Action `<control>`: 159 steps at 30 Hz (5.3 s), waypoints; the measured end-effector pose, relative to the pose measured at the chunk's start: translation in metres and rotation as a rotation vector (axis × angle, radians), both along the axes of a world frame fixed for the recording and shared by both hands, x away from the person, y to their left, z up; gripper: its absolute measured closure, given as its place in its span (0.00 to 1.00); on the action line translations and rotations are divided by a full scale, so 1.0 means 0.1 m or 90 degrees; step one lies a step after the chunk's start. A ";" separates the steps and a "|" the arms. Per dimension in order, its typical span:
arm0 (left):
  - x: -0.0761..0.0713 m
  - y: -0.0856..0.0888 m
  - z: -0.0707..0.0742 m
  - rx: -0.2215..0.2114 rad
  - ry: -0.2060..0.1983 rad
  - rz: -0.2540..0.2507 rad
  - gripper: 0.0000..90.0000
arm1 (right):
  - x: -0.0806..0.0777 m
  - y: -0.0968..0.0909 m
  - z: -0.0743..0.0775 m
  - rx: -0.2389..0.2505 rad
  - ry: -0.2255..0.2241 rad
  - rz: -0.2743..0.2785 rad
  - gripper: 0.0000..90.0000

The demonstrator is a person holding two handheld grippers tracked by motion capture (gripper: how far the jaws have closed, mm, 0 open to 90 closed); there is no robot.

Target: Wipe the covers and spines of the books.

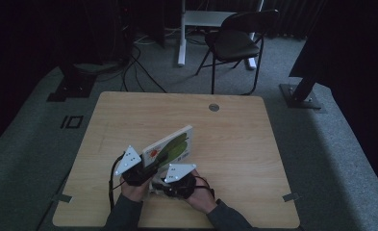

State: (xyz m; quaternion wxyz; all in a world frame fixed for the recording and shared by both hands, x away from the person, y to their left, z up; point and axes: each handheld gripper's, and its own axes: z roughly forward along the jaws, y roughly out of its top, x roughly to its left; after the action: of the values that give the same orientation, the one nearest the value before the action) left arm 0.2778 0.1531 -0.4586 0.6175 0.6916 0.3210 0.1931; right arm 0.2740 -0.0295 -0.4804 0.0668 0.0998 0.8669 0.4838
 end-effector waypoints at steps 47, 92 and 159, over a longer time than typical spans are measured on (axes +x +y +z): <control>-0.01 0.12 0.06 0.007 -0.019 0.035 0.87 | 0.07 -0.25 0.03 -0.011 -0.006 -0.033 0.90; 0.02 0.20 0.04 0.013 -0.017 0.060 0.87 | 0.51 -1.57 0.31 0.021 -0.053 -0.328 0.91; 0.10 0.24 -0.17 0.064 -0.032 0.134 0.87 | 0.73 -1.95 0.05 0.013 0.019 -0.405 0.57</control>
State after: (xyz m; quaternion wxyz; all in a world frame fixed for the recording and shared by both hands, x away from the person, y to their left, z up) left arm 0.2875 0.1766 -0.4755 0.5664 0.6787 0.3663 0.2904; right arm 0.3472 -0.2246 -0.4759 0.2011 0.3735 0.7881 0.4461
